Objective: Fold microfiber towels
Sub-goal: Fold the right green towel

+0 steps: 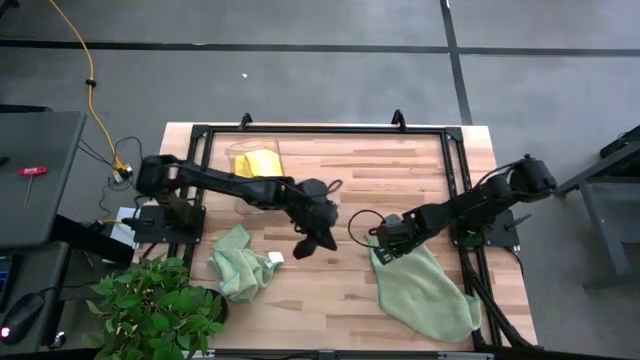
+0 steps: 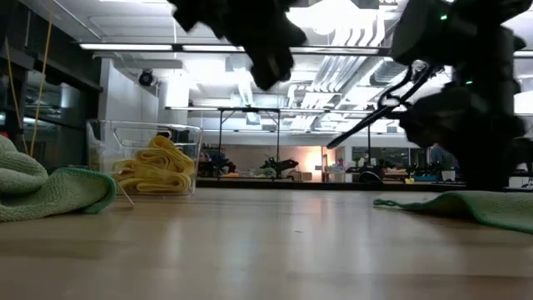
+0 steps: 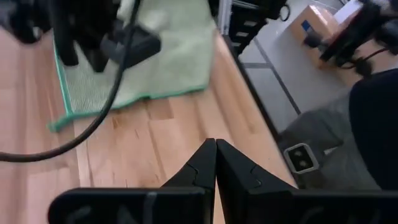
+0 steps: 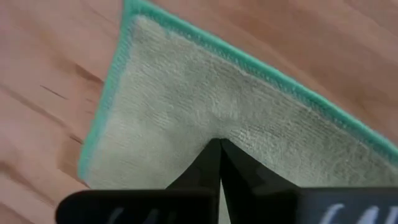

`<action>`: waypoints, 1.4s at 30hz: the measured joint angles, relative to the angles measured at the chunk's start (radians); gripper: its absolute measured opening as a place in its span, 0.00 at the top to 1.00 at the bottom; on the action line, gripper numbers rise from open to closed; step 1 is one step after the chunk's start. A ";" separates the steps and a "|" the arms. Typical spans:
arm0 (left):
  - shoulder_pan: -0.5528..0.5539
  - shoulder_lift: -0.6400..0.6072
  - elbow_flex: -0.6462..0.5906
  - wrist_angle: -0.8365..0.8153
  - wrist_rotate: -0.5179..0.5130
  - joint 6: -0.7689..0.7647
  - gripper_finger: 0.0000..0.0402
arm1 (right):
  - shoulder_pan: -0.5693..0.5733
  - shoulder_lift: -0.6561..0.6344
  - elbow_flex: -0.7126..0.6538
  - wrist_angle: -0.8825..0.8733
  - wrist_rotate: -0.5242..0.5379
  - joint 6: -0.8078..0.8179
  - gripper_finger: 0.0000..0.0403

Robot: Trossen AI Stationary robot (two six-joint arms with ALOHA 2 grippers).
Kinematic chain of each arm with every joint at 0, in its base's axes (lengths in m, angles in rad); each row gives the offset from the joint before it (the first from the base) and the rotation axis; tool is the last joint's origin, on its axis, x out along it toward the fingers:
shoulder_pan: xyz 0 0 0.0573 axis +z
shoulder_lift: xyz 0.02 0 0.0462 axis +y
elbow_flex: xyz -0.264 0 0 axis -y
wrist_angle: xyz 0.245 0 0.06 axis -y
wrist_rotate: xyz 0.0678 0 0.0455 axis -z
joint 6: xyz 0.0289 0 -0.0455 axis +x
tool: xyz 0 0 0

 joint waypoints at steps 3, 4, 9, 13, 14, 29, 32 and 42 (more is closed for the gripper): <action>-0.004 -0.076 0.000 -0.003 -0.015 0.000 1.00 | -0.058 0.053 0.004 0.091 0.002 -0.050 1.00; -0.008 -0.098 0.000 -0.002 -0.032 0.000 1.00 | -0.083 0.071 0.006 0.131 0.010 -0.075 1.00; -0.031 -0.177 0.000 -0.006 -0.153 -0.001 1.00 | -0.256 0.124 0.005 0.344 0.064 -0.249 1.00; -0.032 -0.192 0.000 -0.005 -0.232 -0.015 1.00 | -0.420 0.132 -0.002 0.477 0.096 -0.384 1.00; -0.031 -0.192 0.000 -0.005 -0.247 -0.024 1.00 | -0.460 0.135 -0.003 0.511 0.097 -0.416 1.00; 0.004 -0.120 0.016 0.136 -0.658 -0.161 0.98 | -0.676 -0.285 -0.001 0.297 -0.073 -0.859 1.00; 0.039 -0.051 0.072 0.107 -0.665 -0.209 0.94 | -0.676 -0.373 -0.001 0.228 -0.050 -0.881 1.00; 0.145 0.267 0.395 -0.300 -0.684 -0.282 0.70 | -0.675 -0.463 -0.001 0.199 -0.013 -0.879 1.00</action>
